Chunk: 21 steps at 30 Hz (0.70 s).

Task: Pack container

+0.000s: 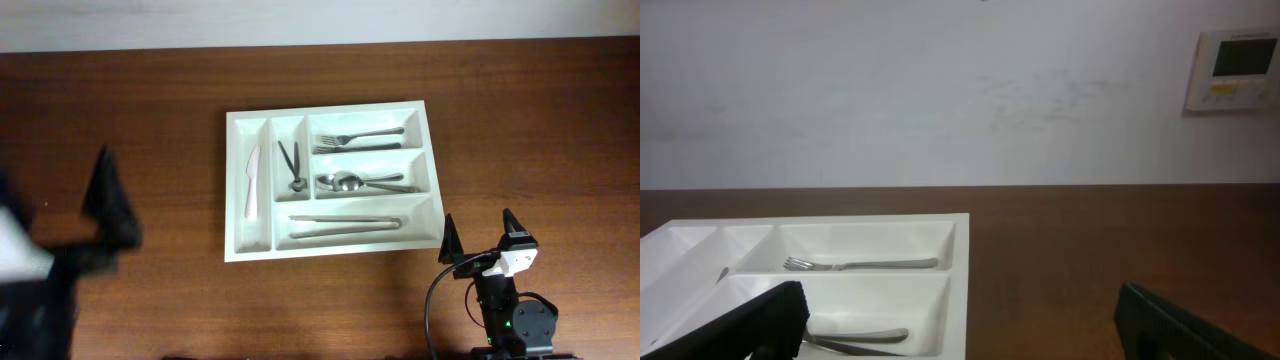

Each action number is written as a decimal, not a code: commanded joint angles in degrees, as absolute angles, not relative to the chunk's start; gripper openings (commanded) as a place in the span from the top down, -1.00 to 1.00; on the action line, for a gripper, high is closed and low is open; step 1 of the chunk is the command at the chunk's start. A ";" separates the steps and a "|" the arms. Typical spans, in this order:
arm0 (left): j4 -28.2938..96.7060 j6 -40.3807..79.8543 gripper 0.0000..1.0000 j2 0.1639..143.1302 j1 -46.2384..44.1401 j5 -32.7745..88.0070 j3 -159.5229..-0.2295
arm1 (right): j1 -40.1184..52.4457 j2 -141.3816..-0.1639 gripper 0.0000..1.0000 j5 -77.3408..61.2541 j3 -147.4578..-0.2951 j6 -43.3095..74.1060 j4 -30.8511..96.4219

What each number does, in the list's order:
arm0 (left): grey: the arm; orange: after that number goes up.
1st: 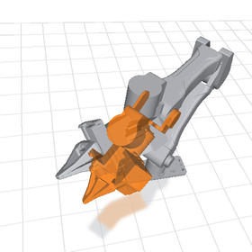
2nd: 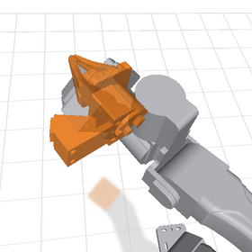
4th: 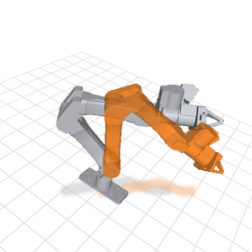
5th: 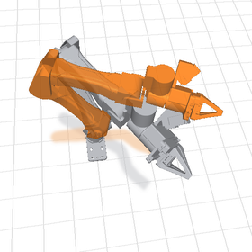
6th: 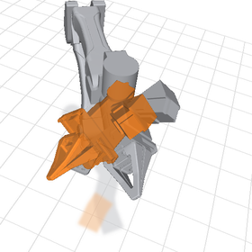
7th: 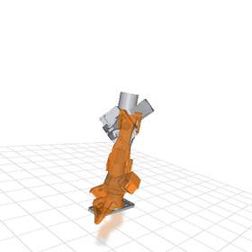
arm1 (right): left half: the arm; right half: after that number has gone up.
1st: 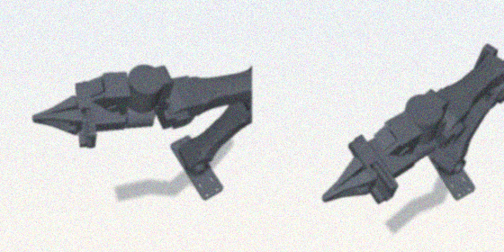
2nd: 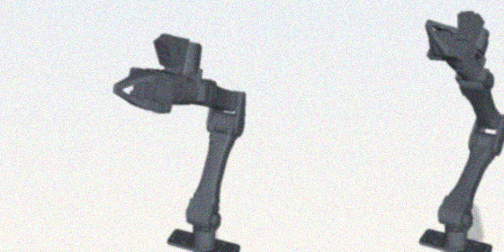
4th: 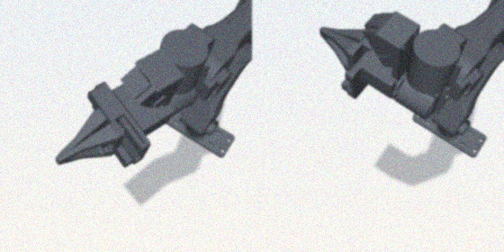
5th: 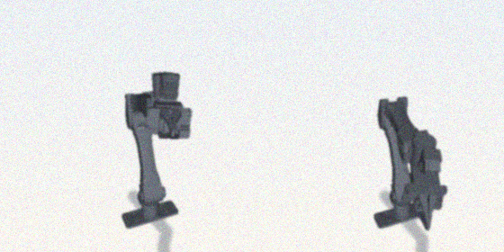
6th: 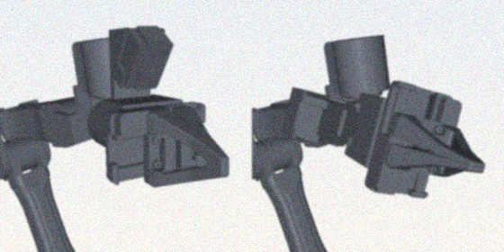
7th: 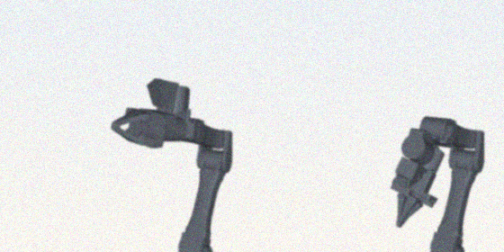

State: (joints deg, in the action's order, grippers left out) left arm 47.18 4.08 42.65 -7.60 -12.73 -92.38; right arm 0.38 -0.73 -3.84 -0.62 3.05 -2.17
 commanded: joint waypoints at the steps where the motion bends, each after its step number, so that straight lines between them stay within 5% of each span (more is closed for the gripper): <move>1: 48.77 3.14 -0.99 36.97 -7.81 -13.34 -92.14 | -0.12 -0.21 -0.97 -2.70 -0.32 3.49 -2.33; 8: 51.99 2.96 -0.98 28.01 -6.55 -14.83 -86.94 | -0.12 -0.21 -0.97 -2.70 -0.32 3.49 -2.33; 21: 39.64 3.03 -0.99 5.78 -1.91 -6.04 -44.21 | -0.12 -0.21 -0.97 -2.70 -0.32 3.49 -2.31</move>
State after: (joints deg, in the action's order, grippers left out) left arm 44.40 3.88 11.35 -2.15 -9.78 -52.12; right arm 0.38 -0.69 -3.84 -0.60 3.05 -2.13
